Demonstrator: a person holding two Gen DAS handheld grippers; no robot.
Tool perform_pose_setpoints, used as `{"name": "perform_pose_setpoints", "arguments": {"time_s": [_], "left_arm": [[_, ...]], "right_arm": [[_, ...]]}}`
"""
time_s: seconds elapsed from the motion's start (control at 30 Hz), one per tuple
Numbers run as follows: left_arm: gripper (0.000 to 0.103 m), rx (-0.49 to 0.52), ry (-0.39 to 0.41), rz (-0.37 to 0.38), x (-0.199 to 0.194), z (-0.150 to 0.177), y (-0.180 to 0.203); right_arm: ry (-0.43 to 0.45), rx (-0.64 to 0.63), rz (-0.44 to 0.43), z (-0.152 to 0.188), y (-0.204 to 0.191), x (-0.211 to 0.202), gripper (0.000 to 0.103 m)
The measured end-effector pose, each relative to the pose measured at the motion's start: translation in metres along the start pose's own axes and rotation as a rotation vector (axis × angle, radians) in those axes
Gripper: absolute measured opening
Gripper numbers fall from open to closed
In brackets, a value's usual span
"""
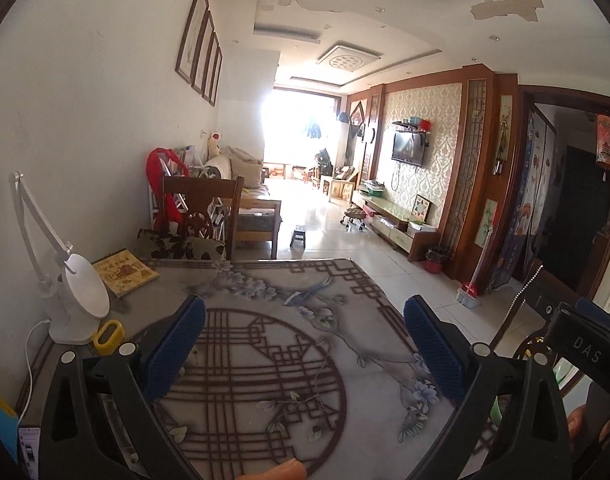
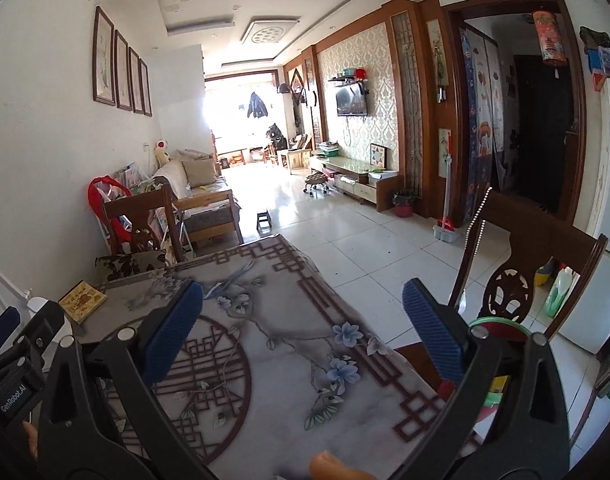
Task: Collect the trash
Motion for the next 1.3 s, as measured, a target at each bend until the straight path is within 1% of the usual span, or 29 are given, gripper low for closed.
{"name": "perform_pose_setpoints", "arguments": {"time_s": [0.13,0.4,0.7,0.9,1.3], "left_arm": [[0.095,-0.007,-0.035,0.019,0.006,0.001,0.002],[0.095,0.022,-0.080,0.034,0.017,0.005,0.012],[0.095,0.011,-0.128,0.047,0.029,0.005,0.007],[0.095,0.012,-0.140,0.040,0.035,0.003,0.006],[0.095,0.023,-0.163,0.038,0.047,0.005,0.010]], "right_arm": [[0.000,-0.008,0.013,-0.002,0.003,-0.004,0.098],[-0.035,0.008,0.029,0.002,0.013,0.002,0.098],[-0.060,-0.026,0.032,0.001,0.004,0.013,0.098],[-0.059,-0.022,0.025,0.001,0.002,0.015,0.098],[-0.064,-0.007,0.040,0.001,0.004,0.020,0.098]]}}
Point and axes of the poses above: each gripper's, at about its wrist camera, not at the fingertips, and x roughly the way its jaws point, y to its right, z to its underside, the point moved 2 cm from there along x, roughly the way its jaws point, and after that the axes turned 10 degrees about -z, right-handed, at the moved point
